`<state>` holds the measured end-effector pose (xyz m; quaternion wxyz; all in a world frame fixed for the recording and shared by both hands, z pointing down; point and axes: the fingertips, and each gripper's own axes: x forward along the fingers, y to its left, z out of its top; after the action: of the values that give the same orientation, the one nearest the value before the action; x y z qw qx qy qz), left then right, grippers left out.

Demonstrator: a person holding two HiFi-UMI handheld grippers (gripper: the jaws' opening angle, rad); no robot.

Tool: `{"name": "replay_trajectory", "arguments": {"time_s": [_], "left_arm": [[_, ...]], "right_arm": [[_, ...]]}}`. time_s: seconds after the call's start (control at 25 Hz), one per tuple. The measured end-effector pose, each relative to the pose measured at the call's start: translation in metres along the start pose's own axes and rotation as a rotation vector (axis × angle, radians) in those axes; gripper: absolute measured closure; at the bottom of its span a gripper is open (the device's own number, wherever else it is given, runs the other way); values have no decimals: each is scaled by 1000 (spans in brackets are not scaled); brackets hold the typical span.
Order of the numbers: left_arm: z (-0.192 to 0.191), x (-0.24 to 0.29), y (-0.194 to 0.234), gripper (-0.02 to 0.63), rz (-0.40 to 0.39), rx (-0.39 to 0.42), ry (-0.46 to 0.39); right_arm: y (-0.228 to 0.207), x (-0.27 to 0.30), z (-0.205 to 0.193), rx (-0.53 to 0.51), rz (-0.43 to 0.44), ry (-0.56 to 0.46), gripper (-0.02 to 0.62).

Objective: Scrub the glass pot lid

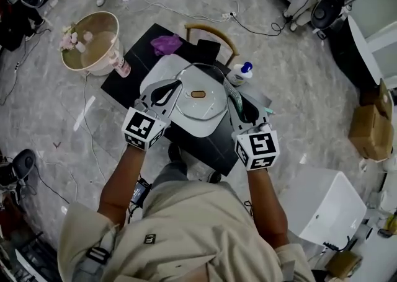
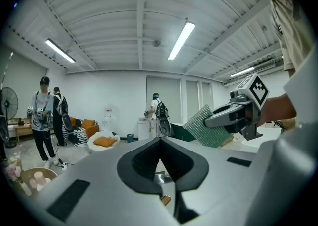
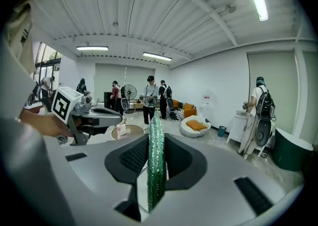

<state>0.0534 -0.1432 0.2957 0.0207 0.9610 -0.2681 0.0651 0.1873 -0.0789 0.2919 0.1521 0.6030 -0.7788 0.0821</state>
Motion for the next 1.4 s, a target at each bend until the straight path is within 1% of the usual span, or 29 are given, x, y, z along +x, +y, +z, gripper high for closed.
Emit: {"name": "replay_trajectory", "arguments": {"time_s": [0.12,0.32,0.44,0.56,0.8,0.92,1.0,1.12,1.2,1.28,1.32,1.4], "left_arm": [[-19,0,31,592,-20,-11,29],[-52,-4,66,592,-11,-71,58],[-79,-11,78,592,0,-110,88],[-108,-22,87,592,20,-158,119],[-166,-49,102,592,81,-267,173],[-185,-63,107,592,109,-304,190],[-195,-67,110,592,117,-315,198],[-203,-68,113,592,120,-323,203],[-206,-65,114,592,116,-326,205],[-208,-60,114,592,107,-326,207],[-208,-56,114,592,101,-325,207],[-209,-51,113,592,90,-321,209]], "right_arm": [[6,48,-5,-24,-15,54,506],[12,120,-41,-82,-2,179,506],[14,165,-77,-115,6,267,506],[16,211,-123,-124,25,376,506],[27,287,-210,-211,77,577,506],[44,311,-240,-217,101,629,506],[65,324,-254,-256,126,645,506],[96,327,-273,-396,158,671,505],[119,325,-283,-492,195,670,505],[140,318,-297,-553,241,672,503],[149,313,-307,-557,261,683,503],[157,298,-331,-508,278,720,503]]}}
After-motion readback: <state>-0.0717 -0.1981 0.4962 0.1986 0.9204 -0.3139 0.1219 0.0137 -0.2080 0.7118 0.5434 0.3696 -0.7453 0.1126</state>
